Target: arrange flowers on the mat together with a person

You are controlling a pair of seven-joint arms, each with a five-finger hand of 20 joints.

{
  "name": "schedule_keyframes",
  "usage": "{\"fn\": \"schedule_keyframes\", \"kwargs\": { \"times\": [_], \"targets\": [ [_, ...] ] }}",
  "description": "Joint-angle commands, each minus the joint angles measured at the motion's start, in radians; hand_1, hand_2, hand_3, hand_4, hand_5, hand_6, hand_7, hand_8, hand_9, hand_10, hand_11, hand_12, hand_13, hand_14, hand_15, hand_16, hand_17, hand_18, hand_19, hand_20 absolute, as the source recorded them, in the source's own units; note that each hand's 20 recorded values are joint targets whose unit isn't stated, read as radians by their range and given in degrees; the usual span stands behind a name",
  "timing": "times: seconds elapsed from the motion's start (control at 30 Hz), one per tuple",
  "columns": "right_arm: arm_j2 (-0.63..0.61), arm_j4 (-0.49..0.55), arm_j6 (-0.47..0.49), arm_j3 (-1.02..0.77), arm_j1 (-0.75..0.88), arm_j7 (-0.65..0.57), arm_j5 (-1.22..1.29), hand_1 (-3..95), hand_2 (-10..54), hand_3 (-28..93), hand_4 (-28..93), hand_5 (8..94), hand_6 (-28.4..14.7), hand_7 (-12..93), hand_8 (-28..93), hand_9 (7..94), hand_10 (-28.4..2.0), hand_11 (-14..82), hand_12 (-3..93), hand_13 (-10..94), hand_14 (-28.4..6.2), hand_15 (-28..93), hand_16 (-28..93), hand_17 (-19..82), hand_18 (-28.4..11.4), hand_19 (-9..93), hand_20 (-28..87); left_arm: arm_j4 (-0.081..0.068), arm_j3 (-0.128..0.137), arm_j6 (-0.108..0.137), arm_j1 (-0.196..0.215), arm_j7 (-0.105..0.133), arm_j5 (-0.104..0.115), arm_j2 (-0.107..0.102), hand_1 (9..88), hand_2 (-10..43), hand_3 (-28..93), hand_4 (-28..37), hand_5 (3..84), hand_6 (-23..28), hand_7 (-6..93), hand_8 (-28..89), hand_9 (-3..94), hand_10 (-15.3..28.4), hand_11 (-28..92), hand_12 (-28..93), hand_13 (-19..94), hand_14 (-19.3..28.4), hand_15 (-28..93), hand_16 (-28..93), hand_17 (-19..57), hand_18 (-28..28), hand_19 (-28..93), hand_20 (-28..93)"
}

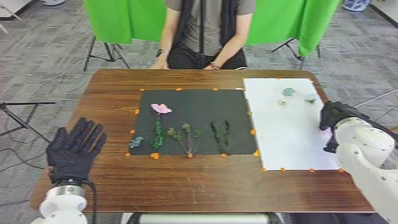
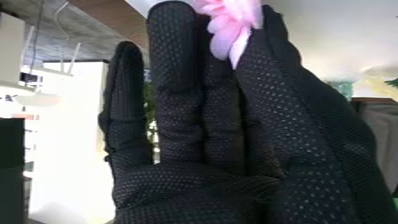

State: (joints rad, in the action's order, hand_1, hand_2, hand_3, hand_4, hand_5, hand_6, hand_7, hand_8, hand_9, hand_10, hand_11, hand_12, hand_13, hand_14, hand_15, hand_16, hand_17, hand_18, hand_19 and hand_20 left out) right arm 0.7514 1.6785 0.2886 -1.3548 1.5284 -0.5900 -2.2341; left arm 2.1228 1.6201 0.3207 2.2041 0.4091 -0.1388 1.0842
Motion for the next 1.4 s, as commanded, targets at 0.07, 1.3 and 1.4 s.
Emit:
{"fn": "schedule_keyframes", "kwargs": {
  "times": [0.07,1.3,1.4],
  "targets": [
    [-0.007,0.033,-0.072,0.035,0.079,0.042,-0.034,64.9,-9.5,61,-28,65.7,2.3,41,-3,82.7,-6.9,16.3,47.4,73,-4.4,35,45,32,-18.5,73,31,-0.011,-0.006,-0.008,0.004,-0.016,-0.002,0.006,25.6,16.5,75,-28.3,49.2,8.7,11.3,-10,43.7,14.0,19,5,35,15.9,30,-8,-3.8,16.9,43,8],
    [0.398,-0.06,-0.228,0.905,-0.6,0.383,-0.242,63.9,-9.5,65,-28,67.4,1.9,41,-2,83.3,-7.5,16.8,48.8,74,-5.0,37,46,33,-18.8,73,34,-0.032,-0.055,0.006,-0.063,-0.021,0.009,-0.037,25.8,16.6,74,-28.3,48.9,8.7,11.4,-10,43.5,14.0,18,5,34,15.8,30,-8,-3.9,16.9,43,8],
    [0.408,-0.075,-0.24,0.932,-0.605,0.377,-0.252,63.9,-9.5,65,-28,67.1,1.9,41,-2,83.3,-7.4,16.9,48.7,74,-4.9,37,46,33,-18.8,73,34,-0.04,-0.059,0.003,-0.075,-0.029,0.009,-0.037,25.8,16.6,74,-28.3,48.8,8.7,11.4,-10,43.4,14.0,18,5,34,15.8,30,-8,-3.8,16.9,43,8]
  ]
}}
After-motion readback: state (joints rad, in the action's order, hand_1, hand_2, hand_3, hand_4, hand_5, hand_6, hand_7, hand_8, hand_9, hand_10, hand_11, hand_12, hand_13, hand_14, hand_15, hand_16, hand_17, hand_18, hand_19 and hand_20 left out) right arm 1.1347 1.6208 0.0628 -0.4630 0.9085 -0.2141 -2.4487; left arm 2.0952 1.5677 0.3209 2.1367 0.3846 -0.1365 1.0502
